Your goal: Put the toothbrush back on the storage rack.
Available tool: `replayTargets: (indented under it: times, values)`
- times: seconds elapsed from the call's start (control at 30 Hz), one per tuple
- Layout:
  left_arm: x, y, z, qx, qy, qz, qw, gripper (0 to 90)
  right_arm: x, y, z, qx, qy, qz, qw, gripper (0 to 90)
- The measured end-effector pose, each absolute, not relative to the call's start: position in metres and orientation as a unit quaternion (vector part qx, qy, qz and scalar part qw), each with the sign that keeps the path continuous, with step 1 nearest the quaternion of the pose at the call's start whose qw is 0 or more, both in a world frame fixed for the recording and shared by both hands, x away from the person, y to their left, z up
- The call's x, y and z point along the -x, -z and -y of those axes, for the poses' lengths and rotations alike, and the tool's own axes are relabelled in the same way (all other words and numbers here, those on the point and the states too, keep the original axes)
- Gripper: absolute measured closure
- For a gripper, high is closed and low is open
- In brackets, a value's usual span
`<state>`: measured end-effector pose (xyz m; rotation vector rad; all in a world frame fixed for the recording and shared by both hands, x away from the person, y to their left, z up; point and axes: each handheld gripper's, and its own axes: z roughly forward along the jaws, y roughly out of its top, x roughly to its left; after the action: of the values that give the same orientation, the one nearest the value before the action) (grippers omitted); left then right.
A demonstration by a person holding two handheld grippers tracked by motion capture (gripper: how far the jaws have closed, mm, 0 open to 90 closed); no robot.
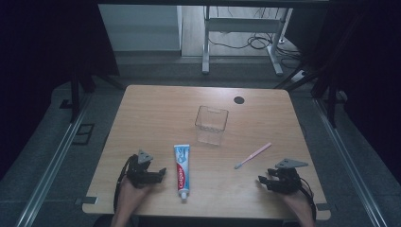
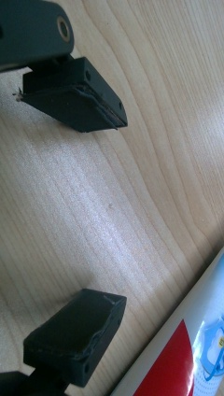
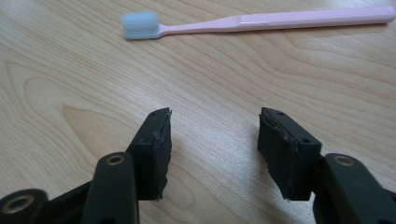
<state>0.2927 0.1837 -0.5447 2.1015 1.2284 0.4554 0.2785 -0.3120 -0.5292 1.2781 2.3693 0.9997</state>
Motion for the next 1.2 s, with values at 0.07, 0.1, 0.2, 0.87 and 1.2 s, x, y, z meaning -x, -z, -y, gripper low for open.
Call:
replayTargets:
  times: [0.07,0.1,0.2,0.87,1.2]
  values:
    - [-0.293,0.545,-0.184,-0.802,-0.174,-0.469,0.327,13.3,-0.279,0.529,0.312,-0.440,-0.344,-0.819,0.132,47.2]
    - [-0.293,0.545,-0.184,-0.802,-0.174,-0.469,0.326,13.3,-0.280,0.528,0.312,-0.440,-0.342,-0.820,0.129,47.6]
    - [-0.293,0.545,-0.184,-0.802,-0.174,-0.469,0.326,13.3,-0.283,0.526,0.313,-0.439,-0.344,-0.821,0.117,50.0]
    - [-0.293,0.545,-0.184,-0.802,-0.174,-0.469,0.327,13.3,-0.304,0.514,0.318,-0.439,-0.335,-0.827,0.107,69.1]
    - [-0.293,0.545,-0.184,-0.802,-0.174,-0.469,0.327,13.3,-0.327,0.506,0.326,-0.444,-0.334,-0.823,0.116,82.5]
